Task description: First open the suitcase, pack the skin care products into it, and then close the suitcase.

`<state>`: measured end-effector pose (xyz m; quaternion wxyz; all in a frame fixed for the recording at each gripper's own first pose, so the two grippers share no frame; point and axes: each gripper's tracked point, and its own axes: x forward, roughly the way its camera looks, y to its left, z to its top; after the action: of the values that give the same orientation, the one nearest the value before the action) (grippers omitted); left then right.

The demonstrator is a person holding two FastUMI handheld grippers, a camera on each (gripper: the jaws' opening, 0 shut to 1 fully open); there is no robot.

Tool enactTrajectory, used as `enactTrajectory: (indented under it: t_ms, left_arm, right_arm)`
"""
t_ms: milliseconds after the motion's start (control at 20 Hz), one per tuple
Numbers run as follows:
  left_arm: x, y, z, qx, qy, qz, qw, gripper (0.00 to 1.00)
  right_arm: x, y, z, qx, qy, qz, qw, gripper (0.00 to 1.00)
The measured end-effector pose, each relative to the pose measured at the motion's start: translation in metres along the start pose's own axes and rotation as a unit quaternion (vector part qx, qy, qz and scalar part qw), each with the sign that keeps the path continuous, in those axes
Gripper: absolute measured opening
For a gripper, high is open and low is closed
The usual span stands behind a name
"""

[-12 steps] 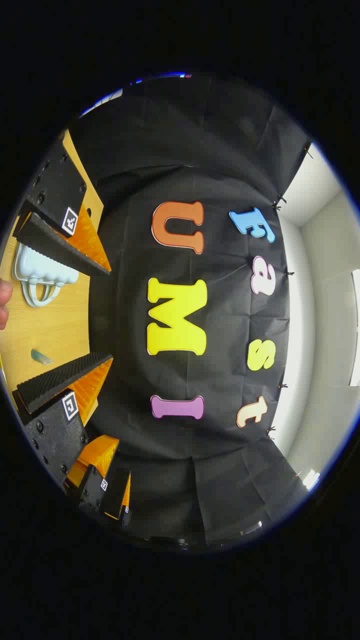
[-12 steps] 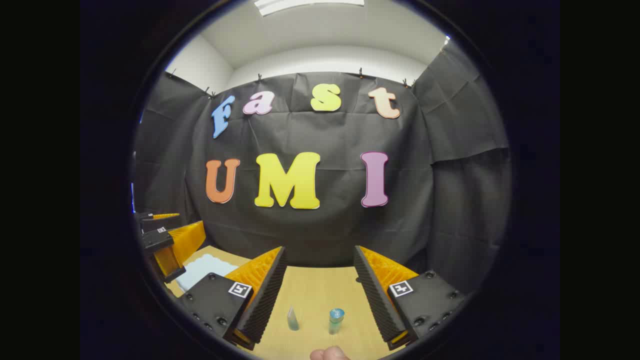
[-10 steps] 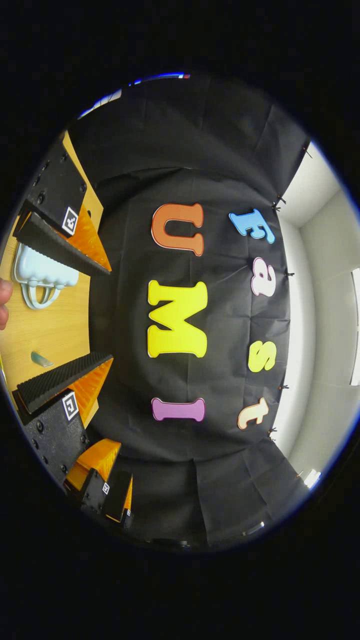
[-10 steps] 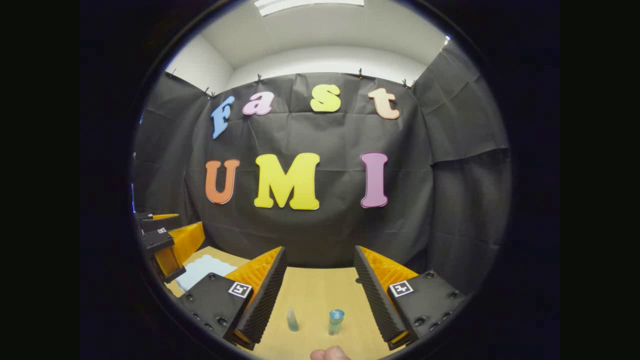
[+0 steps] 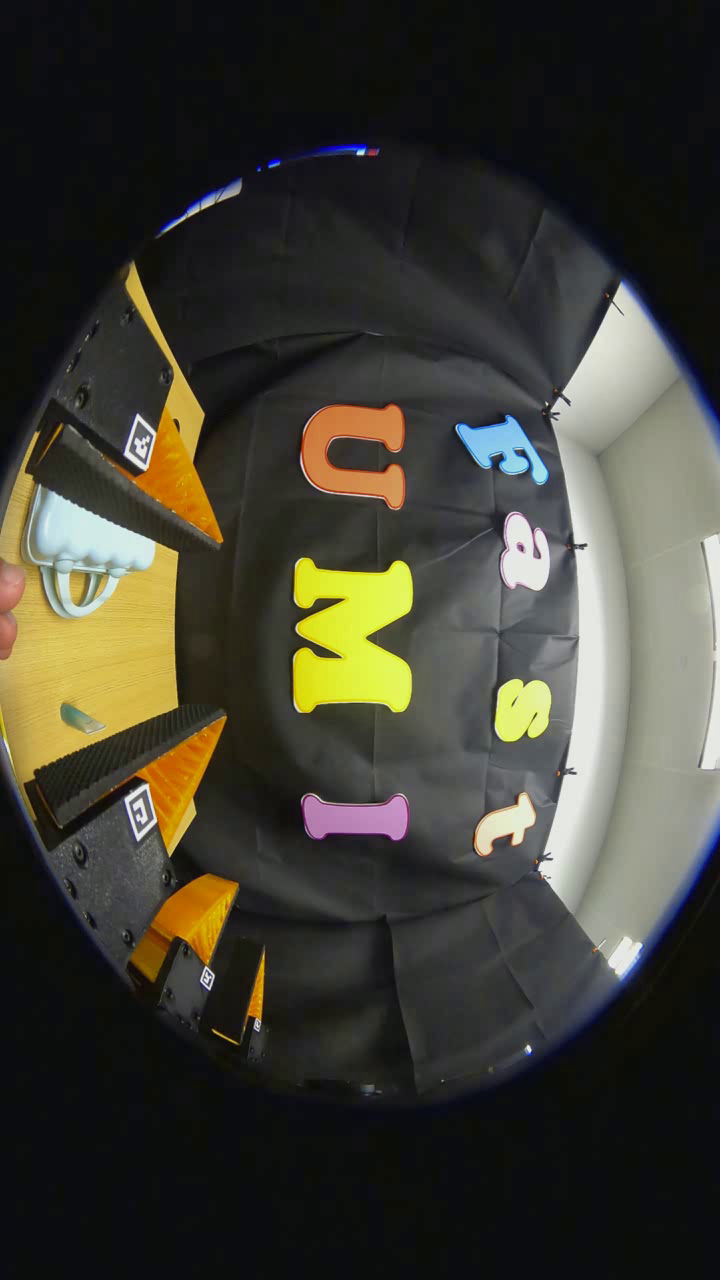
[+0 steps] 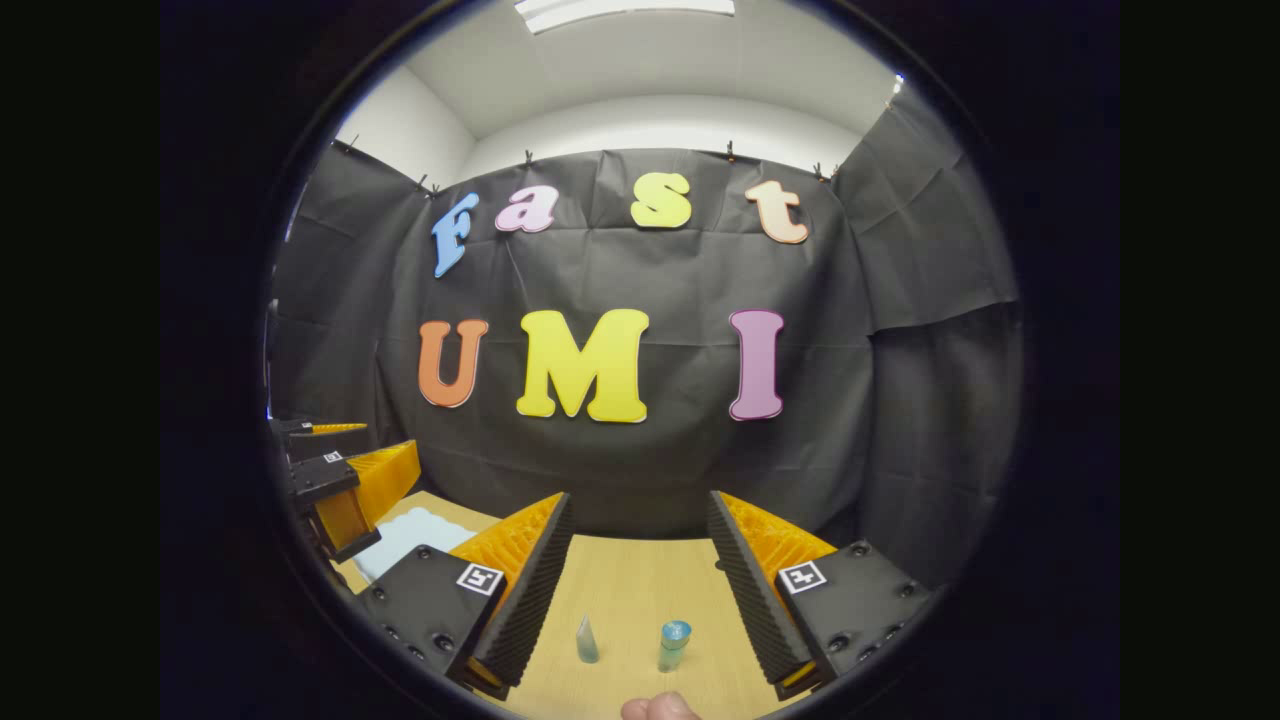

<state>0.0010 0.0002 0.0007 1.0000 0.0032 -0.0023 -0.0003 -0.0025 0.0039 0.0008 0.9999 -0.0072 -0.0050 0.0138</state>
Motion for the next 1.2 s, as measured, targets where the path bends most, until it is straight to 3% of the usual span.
enactTrajectory:
  t_ms: [350, 700, 1200]
  left_arm:
    - [0.002, 0.003, 0.002, 0.017, -0.007, 0.002, 1.000, 0.97]
    - [0.005, 0.004, -0.004, 0.003, -0.010, 0.008, 1.000, 0.97]
    - [0.019, 0.015, -0.046, 0.044, 0.045, 0.002, 0.998, 0.97]
  right_arm:
    - [0.002, -0.008, 0.000, -0.005, -0.001, -0.005, 1.000, 0.81]
    - [0.011, -0.007, 0.004, -0.018, -0.005, 0.003, 1.000, 0.81]
    - [0.021, -0.019, -0.013, -0.016, 0.014, 0.003, 1.000, 0.81]
